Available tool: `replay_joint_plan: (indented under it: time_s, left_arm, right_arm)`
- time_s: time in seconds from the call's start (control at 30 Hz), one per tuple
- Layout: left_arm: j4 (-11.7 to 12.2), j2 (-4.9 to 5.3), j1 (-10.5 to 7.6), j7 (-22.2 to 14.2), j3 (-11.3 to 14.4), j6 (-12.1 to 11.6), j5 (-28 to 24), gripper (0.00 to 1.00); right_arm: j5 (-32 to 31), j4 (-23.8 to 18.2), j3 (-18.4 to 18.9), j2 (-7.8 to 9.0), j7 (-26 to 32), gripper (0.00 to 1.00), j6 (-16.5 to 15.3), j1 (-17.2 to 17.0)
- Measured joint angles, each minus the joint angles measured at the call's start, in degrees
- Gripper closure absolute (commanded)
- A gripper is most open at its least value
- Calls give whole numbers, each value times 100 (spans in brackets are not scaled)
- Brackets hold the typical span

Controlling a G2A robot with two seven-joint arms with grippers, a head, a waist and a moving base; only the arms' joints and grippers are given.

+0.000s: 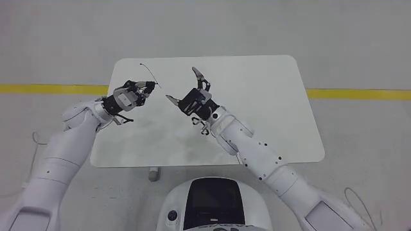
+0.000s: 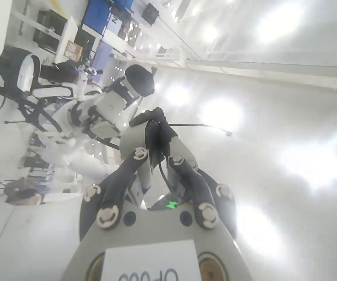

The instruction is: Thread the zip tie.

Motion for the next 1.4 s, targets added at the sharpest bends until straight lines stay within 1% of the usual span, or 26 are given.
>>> replay_joint_plan:
  time_s: [0.07,0.2,0.3,0.33,0.37,0.43,0.47,0.63,0.67,0.73,0.77,0.83,0.87,0.97,1.07,1.23,1.33,1.37,1.4]
  left_arm:
    - [-7,5,-22,10,5,-72,143,100]
    - [-11,2,-7,30,1,-65,119,100]
    - [-54,-30,78,141,68,33,-248,100]
    - [-42,-33,94,132,124,35,-423,100]
    - [-26,-31,94,116,174,34,-539,100]
    - [23,-13,62,76,307,31,-758,100]
    - [47,-2,44,51,372,30,-847,100]
    - [206,84,-101,-48,773,30,-1425,100]
    - [226,102,-128,-61,849,30,-1528,100]
    - [253,146,-193,-87,1015,30,-1714,100]
    - [256,154,-205,-93,1046,30,-1741,100]
    - [257,156,-207,-95,1052,30,-1741,100]
    - [256,155,-206,-95,1048,30,-1737,100]
    - [256,154,-204,-93,1045,30,-1734,100]
    - [256,154,-204,-93,1045,30,-1734,100]
    - [256,154,-204,-93,1045,30,-1734,100]
    - [256,154,-205,-93,1045,30,-1734,100]
    - [256,154,-205,-93,1045,30,-1734,100]
    - [256,154,-205,-93,1045,30,-1734,100]
  right_arm:
    - [0,8,5,5,-4,0,3,6]
    - [0,-5,27,2,6,0,-13,-8]
    - [0,-56,7,19,36,0,37,-23]
    - [0,-68,-1,25,29,19,65,-33]
    - [0,-74,-6,28,18,31,88,-40]
    - [0,-84,-20,30,-14,40,136,-60]
    - [0,-86,-27,30,-26,50,151,-66]
    - [0,-79,-82,25,-103,51,220,-62]
    - [0,-76,-98,24,-115,53,225,-57]
    - [0,-62,-145,21,-148,53,232,-38]
    - [0,-52,-166,20,-161,54,236,-30]
    - [0,-27,-219,17,-179,53,243,-10]
    - [0,-14,-247,17,-180,56,247,6]
    - [0,14,-361,17,-178,58,297,72]
    - [0,38,-453,14,-176,64,346,121]
    - [0,77,-568,-3,-194,68,377,199]
    - [0,99,-624,-16,-194,73,410,235]
    - [0,104,-640,-19,-191,78,420,246]
    - [0,108,-656,-23,-188,78,429,258]
